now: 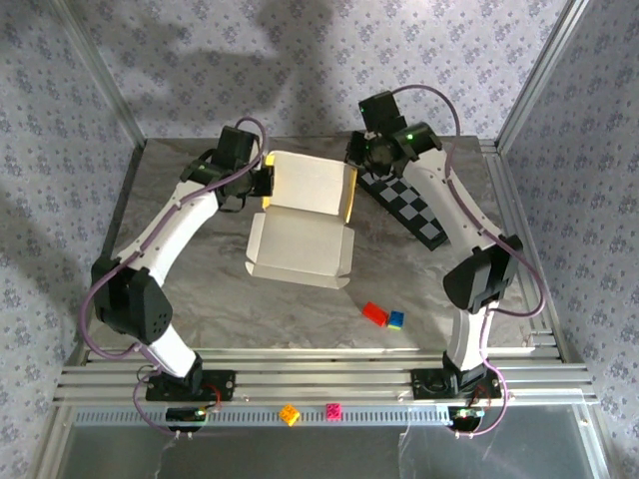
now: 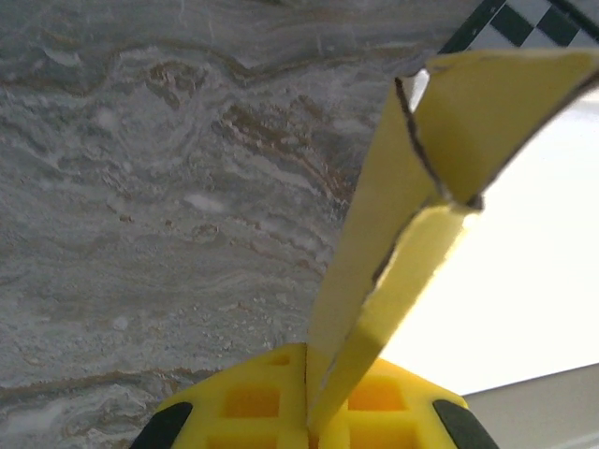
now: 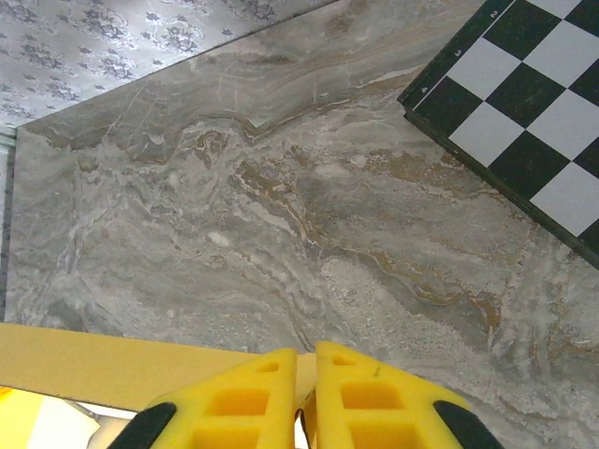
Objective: Fold the paper box
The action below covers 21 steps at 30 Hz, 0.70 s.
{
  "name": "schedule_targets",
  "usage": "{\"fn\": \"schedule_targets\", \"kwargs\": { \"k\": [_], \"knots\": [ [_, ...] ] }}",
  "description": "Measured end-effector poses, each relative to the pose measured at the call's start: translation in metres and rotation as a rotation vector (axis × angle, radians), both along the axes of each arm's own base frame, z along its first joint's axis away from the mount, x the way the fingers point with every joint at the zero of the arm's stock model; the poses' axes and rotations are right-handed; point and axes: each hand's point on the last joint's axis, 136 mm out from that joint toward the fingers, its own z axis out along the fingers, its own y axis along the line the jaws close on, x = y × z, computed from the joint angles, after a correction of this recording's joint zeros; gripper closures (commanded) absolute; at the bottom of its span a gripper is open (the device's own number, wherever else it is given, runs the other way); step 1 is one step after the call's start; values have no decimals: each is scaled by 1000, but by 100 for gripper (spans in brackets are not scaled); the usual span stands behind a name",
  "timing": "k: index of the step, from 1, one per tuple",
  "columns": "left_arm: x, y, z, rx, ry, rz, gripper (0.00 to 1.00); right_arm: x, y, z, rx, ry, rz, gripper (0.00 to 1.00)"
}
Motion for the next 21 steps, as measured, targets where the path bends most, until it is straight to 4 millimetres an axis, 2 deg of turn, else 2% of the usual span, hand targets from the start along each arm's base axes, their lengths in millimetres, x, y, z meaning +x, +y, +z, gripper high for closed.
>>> {"fn": "schedule_targets", "kwargs": {
  "k": [6, 11, 16, 19, 21],
  "knots": [
    [-9, 2, -43, -11, 22, 14, 100, -5, 4, -31, -3, 3, 39, 88],
    [-11, 3, -73, -30, 2, 34, 100, -12, 7, -59, -20, -21, 104, 84],
    [-7, 6, -86, -40, -68, 61, 100, -14, 9, -70, -8, -60, 148, 73],
    [1, 9, -86, -51, -132, 84, 100, -10, 9, -68, 24, -83, 155, 73],
    [4, 9, -85, -56, -172, 96, 100, -5, 9, -63, 53, -102, 158, 69]
  ]
}}
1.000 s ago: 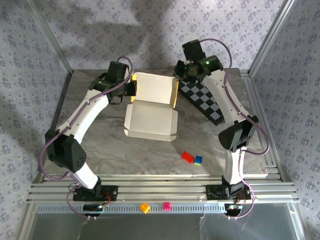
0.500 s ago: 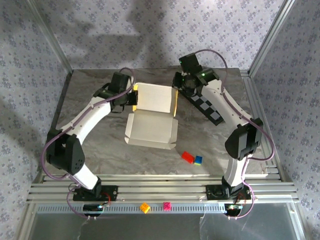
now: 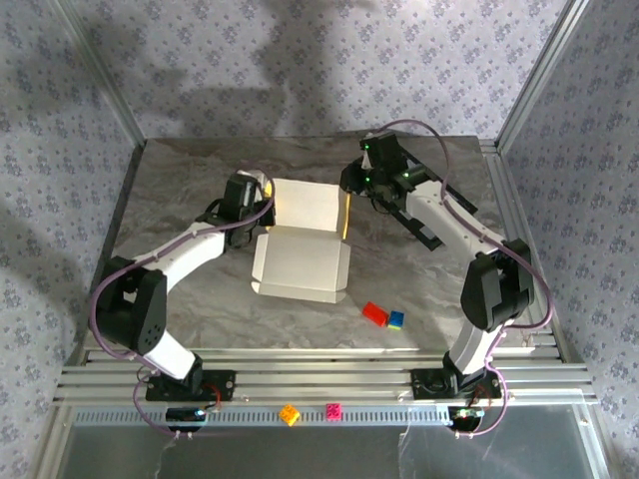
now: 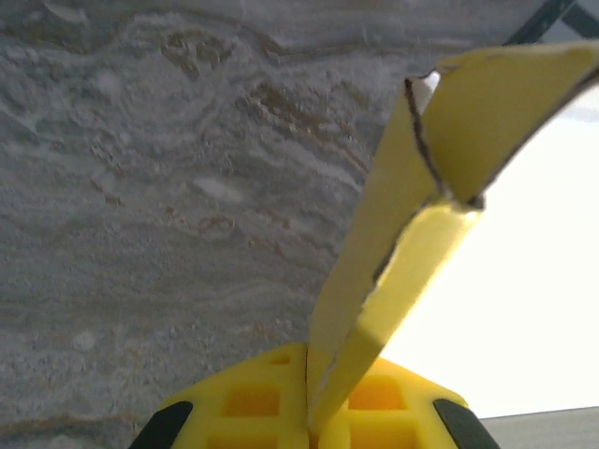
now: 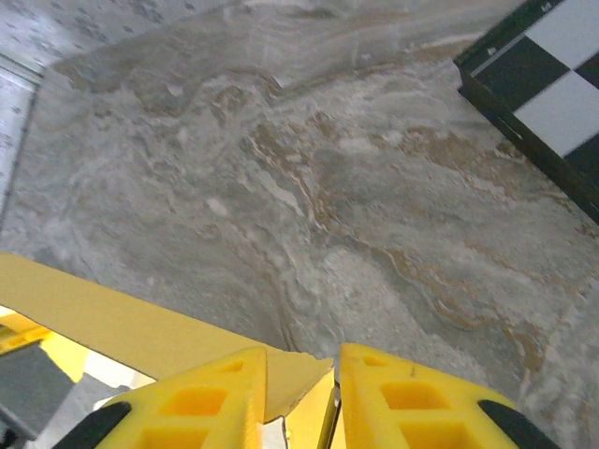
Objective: Fold the paper box
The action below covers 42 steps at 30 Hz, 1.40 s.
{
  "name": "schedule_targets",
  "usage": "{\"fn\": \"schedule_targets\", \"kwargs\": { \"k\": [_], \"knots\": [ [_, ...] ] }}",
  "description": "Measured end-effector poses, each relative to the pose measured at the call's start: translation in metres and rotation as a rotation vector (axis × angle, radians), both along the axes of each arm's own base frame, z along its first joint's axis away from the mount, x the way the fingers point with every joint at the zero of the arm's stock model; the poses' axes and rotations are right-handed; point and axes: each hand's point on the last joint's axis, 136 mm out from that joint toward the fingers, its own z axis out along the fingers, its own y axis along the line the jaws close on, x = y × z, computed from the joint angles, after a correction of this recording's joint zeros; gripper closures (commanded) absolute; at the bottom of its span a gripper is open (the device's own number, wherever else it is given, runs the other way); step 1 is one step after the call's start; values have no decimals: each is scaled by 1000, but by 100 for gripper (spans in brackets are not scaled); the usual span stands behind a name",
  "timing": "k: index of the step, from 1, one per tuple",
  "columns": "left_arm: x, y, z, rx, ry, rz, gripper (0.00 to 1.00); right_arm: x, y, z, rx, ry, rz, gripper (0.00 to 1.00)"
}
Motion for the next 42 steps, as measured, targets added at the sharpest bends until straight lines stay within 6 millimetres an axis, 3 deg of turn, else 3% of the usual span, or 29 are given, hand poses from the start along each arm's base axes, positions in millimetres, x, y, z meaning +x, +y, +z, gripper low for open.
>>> {"fn": "schedule_targets", "kwargs": {
  "k": [5, 13, 17, 22, 27, 30, 36, 42],
  "knots": [
    [7, 1, 5, 4, -92, 24, 100, 10, -6, 8, 64, -6, -30, 61],
    [19, 6, 25, 62, -237, 77, 100, 22, -22, 45, 204, 42, -177, 70],
    [21, 12, 22, 97, -273, 97, 100, 29, -17, 54, 286, 81, -228, 72],
    [22, 14, 13, 160, -281, 92, 100, 36, -8, 46, 343, 168, -266, 74],
    [24, 12, 12, 203, -305, 68, 100, 44, 0, 51, 321, 208, -262, 74],
    [25, 13, 10, 230, -307, 60, 100, 37, 4, 50, 294, 233, -245, 72],
    [25, 13, 7, 261, -313, 45, 100, 16, 1, 21, 258, 347, -235, 71],
    [24, 11, 3, 276, -318, 30, 100, 12, 1, 17, 275, 387, -226, 71]
  ]
}}
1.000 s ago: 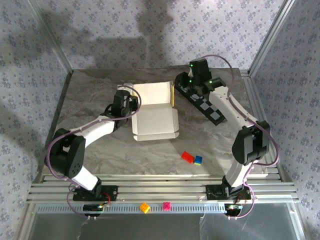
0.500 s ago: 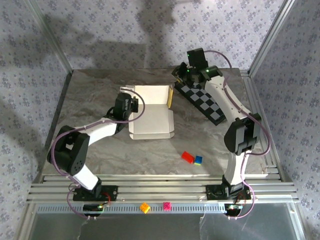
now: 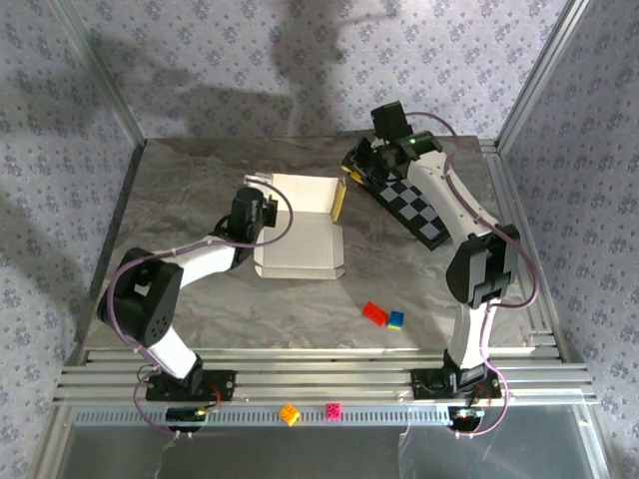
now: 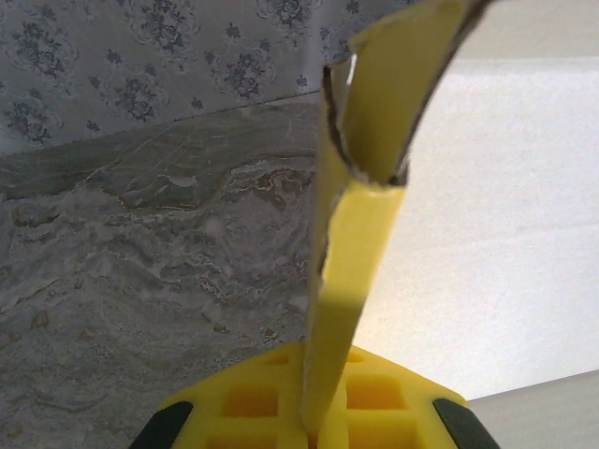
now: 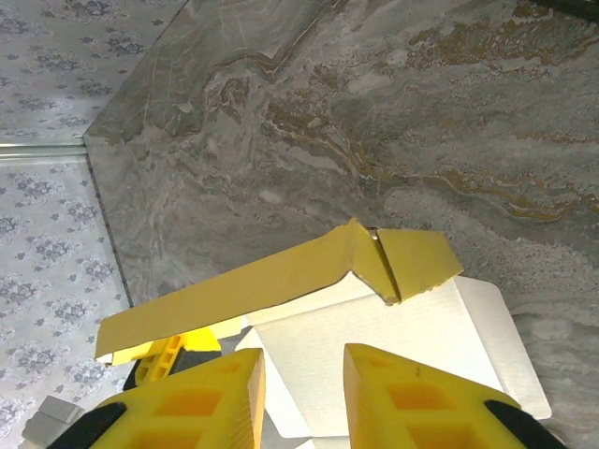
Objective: Fold the paper box
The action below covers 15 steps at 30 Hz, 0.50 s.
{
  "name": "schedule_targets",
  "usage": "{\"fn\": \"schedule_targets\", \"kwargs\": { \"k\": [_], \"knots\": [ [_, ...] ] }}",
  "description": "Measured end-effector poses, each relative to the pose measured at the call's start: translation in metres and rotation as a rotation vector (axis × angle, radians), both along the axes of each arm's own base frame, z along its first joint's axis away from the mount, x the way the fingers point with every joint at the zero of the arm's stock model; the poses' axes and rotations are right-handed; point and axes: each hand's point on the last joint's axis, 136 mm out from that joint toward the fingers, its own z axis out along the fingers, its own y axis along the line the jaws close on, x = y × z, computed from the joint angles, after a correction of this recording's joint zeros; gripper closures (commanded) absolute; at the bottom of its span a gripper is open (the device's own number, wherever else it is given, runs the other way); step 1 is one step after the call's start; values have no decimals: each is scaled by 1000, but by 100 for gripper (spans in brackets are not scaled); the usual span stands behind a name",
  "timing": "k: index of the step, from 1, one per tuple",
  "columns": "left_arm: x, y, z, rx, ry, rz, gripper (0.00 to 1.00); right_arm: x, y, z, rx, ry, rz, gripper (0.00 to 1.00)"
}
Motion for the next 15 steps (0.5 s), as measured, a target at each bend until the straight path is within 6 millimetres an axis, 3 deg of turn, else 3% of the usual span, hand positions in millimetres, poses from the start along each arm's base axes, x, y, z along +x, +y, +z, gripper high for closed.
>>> {"fn": "schedule_targets", "kwargs": {
  "k": [15],
  "knots": [
    [-6, 3, -25, 24, 19, -7, 100, -1, 3, -34, 32, 122, -34, 74]
  ]
}}
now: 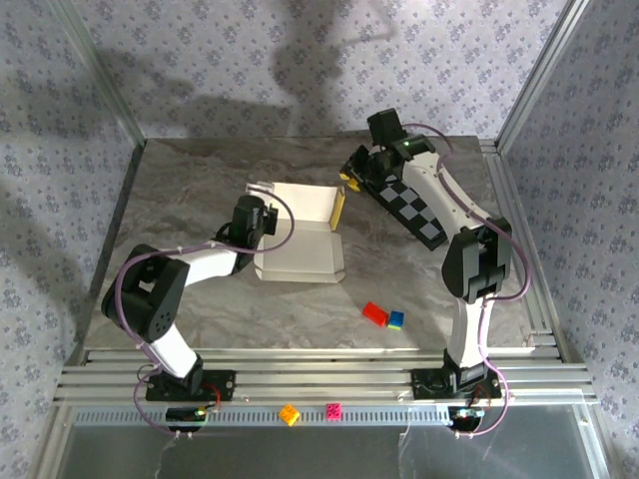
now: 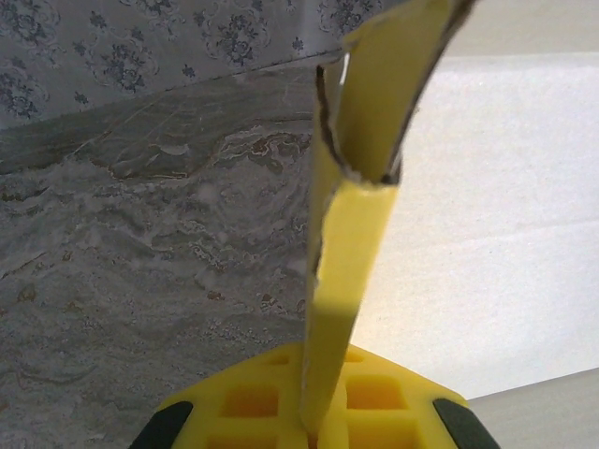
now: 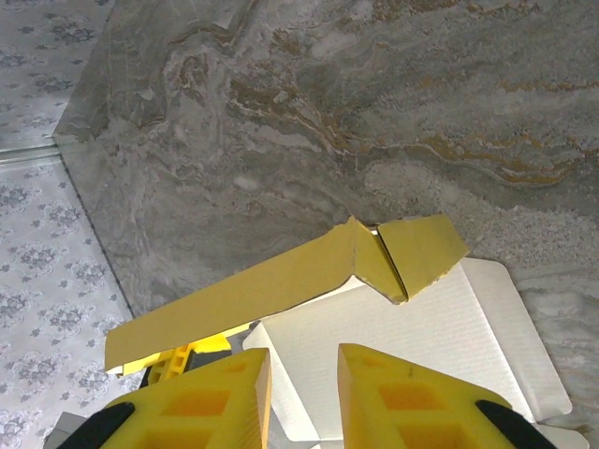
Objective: Fold the paper box
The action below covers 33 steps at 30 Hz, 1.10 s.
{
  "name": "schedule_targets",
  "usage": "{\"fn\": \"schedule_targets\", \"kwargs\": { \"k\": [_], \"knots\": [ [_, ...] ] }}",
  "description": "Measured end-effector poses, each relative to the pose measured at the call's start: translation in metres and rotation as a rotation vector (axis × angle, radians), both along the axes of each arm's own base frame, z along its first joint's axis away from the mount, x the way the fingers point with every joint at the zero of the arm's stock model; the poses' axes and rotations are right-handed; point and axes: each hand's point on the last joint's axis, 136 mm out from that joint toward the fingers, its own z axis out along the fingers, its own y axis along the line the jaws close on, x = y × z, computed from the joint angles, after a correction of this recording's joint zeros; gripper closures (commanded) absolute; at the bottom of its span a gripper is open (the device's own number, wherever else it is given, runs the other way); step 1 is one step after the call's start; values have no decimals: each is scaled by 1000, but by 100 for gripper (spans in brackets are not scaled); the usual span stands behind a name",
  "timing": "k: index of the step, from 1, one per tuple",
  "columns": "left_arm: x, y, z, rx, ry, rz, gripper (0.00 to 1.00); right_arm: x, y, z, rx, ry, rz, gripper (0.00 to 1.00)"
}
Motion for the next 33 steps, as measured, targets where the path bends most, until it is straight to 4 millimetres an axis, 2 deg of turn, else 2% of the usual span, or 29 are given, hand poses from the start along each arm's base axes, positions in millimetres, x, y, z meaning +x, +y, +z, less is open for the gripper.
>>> {"fn": "schedule_targets", "kwargs": {
  "k": [9, 16, 33],
  "knots": [
    [0, 0, -8, -1, 0, 0, 100, -6, -1, -21, 1, 63, -20, 74],
    [-1, 0, -10, -2, -2, 0, 100, -1, 2, -26, 20, 76, -39, 71],
    [-1, 0, -12, 0, 0, 1, 100, 6, 8, -31, 89, 135, -128, 71]
  ]
}}
